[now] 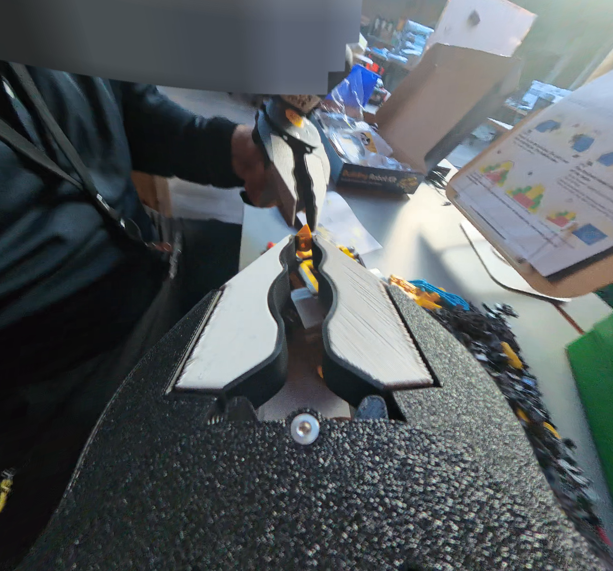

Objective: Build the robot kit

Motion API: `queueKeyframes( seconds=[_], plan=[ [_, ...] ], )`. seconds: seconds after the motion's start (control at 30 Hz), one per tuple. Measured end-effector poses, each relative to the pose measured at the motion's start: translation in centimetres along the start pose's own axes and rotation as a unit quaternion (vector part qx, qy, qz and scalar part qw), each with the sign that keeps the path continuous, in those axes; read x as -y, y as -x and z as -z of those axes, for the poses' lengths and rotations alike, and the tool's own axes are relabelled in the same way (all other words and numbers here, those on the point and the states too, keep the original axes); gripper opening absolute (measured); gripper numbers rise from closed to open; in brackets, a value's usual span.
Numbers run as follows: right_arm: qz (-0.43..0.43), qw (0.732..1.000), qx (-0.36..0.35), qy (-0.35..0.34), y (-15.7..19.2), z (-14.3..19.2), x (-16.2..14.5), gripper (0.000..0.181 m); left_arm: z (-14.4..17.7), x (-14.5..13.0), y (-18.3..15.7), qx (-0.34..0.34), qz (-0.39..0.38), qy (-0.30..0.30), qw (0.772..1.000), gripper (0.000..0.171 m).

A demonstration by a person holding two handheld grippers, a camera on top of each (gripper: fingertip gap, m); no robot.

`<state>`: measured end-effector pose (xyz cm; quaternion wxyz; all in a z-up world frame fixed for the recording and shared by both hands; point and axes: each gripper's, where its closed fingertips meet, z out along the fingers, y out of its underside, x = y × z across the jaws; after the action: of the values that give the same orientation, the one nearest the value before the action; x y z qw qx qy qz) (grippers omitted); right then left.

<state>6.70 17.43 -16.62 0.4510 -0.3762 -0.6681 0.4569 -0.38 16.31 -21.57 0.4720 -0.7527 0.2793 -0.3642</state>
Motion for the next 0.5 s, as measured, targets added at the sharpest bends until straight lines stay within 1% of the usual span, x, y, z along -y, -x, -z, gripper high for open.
queueKeyframes(
  seconds=[0.07,0.13,0.2,0.27,0.3,0.37,0.43,0.5],
  plan=[
    [-0.038,0.998,0.026,-0.030,0.4,-0.3,1.0,0.009,-0.9,-0.2,-0.9,-0.004,-0.011,0.003,1.000,0.017],
    [-0.093,0.993,0.043,-0.060,0.0,-0.9,1.8,0.009,-1.6,-0.2,-1.7,-0.007,-0.015,0.000,1.000,0.017],
    [-0.171,0.981,0.055,-0.078,-0.9,-1.7,2.2,0.009,-1.9,0.1,-2.8,-0.021,-0.010,-0.006,1.000,0.019],
    [-0.242,0.962,0.094,-0.089,-1.0,-2.5,2.3,0.008,-1.9,0.5,-3.2,-0.023,-0.011,-0.017,1.000,0.021],
    [-0.258,0.956,0.105,-0.088,-0.8,-3.0,2.2,0.009,-1.8,0.8,-3.1,-0.014,-0.016,-0.025,0.999,0.021],
    [-0.269,0.956,0.105,-0.061,-0.6,-4.0,1.2,0.008,-1.4,1.5,-2.8,0.000,-0.016,-0.041,0.999,0.021],
    [-0.297,0.949,0.102,-0.029,-0.6,-5.0,0.1,0.009,-1.1,1.9,-3.2,-0.017,-0.003,-0.054,0.998,0.020],
    [-0.327,0.939,0.108,-0.022,-0.5,-5.6,-0.1,0.009,-1.0,2.1,-3.3,-0.026,0.008,-0.059,0.998,0.018]
  ],
)
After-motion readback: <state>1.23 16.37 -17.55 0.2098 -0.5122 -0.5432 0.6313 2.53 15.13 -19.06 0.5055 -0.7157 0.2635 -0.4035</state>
